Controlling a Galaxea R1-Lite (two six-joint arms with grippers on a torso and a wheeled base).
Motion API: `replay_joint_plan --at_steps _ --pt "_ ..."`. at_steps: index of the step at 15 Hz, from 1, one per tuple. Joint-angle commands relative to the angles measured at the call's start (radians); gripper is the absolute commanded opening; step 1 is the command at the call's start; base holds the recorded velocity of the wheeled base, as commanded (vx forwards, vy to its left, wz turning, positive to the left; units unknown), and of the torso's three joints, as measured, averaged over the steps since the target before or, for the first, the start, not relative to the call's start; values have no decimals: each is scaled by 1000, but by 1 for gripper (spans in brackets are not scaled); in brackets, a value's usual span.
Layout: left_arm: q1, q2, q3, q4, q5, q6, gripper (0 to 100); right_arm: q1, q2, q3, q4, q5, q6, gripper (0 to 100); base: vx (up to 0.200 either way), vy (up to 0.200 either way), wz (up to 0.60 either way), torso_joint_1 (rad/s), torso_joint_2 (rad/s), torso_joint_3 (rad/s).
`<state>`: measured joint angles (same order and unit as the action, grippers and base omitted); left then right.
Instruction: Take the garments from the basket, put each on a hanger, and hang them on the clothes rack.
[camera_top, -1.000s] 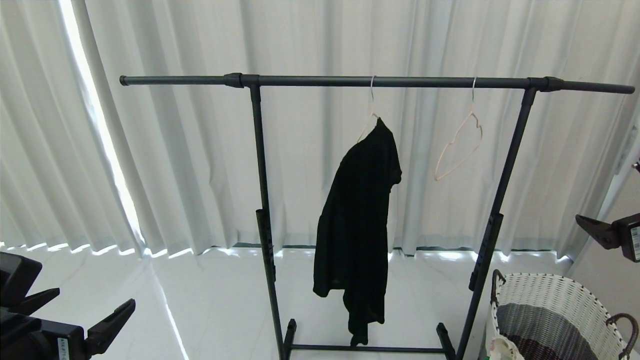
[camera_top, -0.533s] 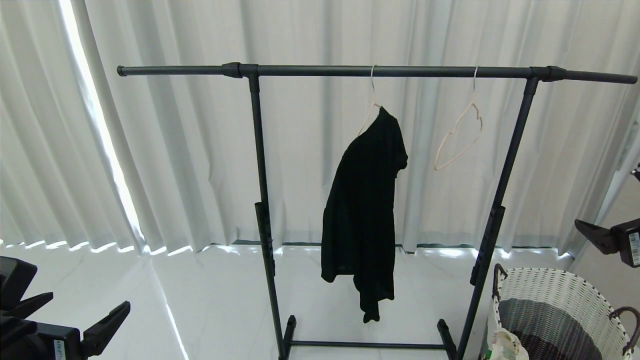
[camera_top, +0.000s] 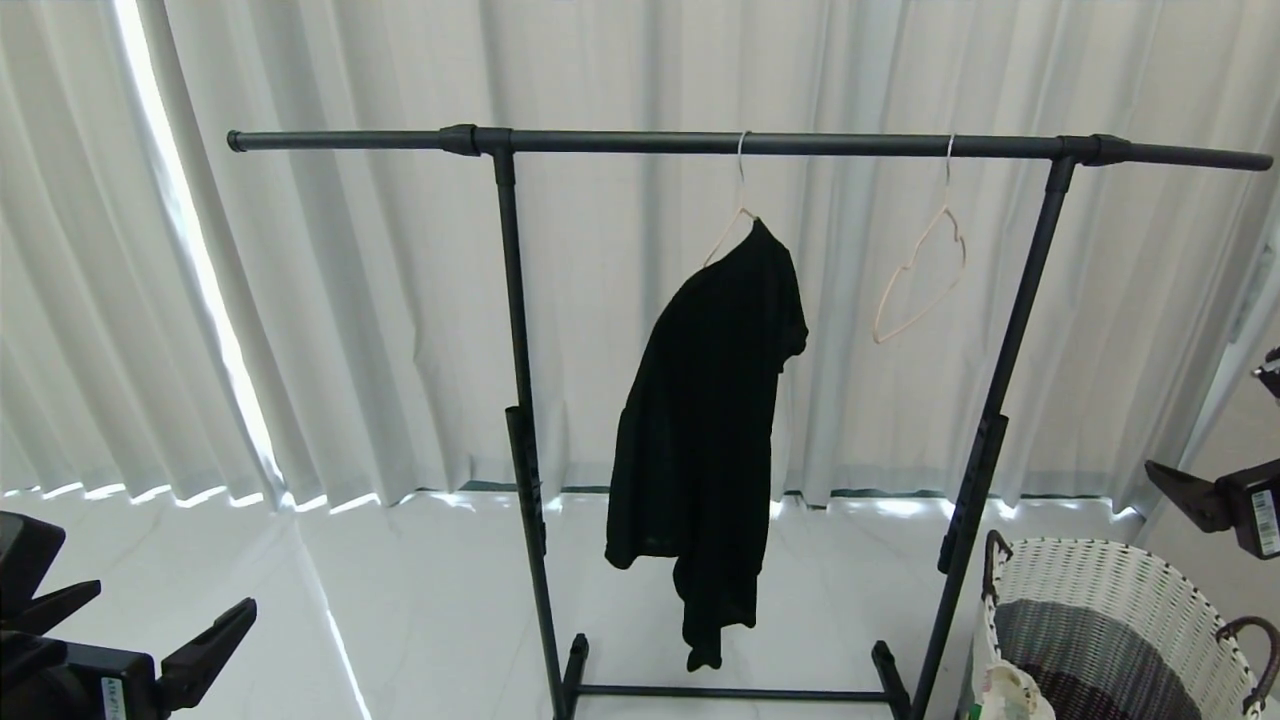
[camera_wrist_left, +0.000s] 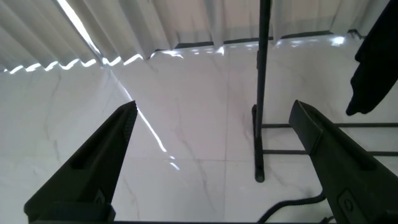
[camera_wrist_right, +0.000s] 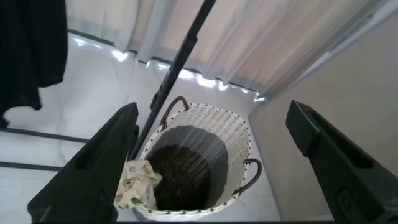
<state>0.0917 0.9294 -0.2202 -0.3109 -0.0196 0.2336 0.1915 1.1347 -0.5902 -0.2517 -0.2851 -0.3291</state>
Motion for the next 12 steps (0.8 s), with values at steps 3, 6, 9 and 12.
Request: replay_joint_plan --at_steps 3,6,9,12 --pt "-1 -14 -1 -1 0 3 100 0 -15 18 0 0 -1 100 0 -200 0 2 6 1" --pt "-1 -17 -1 -1 0 3 100 0 -15 18 0 0 -1 100 0 -200 0 2 2 2" --pt "-1 -20 1 -1 -2 3 100 0 -13 32 0 0 -1 100 0 -67 0 1 -2 2" --pt "-20 -14 4 -1 -7 0 100 0 -1 49 0 0 1 100 0 0 0 0 0 0"
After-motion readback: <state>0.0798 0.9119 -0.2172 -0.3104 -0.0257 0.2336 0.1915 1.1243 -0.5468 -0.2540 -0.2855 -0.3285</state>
